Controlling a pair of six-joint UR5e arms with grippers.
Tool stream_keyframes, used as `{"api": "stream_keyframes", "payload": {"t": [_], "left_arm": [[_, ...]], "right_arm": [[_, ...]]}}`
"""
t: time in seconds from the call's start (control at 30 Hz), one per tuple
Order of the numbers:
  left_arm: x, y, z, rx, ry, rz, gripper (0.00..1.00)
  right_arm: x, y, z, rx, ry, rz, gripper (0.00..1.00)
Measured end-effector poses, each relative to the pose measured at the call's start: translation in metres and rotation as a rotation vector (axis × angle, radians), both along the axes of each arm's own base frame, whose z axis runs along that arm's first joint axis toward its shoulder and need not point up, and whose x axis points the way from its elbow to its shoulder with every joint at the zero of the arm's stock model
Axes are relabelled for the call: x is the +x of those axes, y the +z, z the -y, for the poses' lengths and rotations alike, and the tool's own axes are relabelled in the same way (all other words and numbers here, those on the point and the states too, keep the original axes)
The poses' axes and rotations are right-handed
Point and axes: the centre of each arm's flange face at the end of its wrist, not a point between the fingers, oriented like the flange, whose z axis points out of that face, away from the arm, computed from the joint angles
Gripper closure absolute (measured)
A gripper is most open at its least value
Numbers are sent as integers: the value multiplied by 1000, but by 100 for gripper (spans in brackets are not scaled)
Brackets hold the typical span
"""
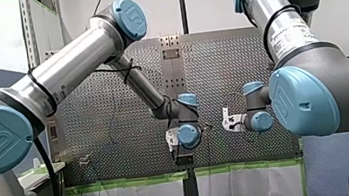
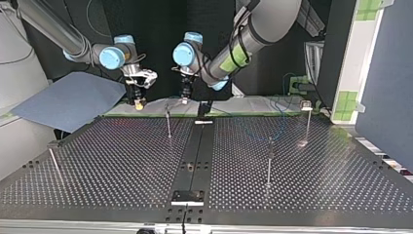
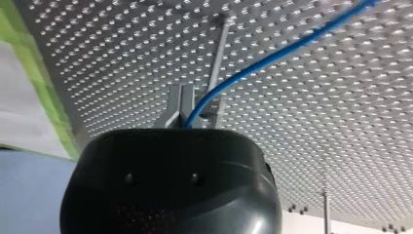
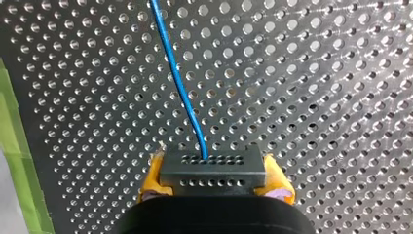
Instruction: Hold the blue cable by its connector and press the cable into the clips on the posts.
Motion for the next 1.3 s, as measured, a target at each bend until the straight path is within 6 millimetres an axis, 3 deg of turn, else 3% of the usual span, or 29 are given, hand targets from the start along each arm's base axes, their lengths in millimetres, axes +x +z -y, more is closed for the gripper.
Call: {"api": "stream_keyframes", "payload": {"t": [0.13,0.77,0.93,1.3], "left_arm": [[5,-9,6,-4,3,-10,100],[23,6,23,-60,-6,19,100],[28,-4,29,-57,-16,2,100],[42,0,33,-80,-21,4,100]], "right_arm": [[-2,0,1,7,-4,-1,100],[-8,11,24,-7,-13,24,100],[-13,14,32,-7,-23,30,100],[-24,5,45,4,-36,34,100]]}}
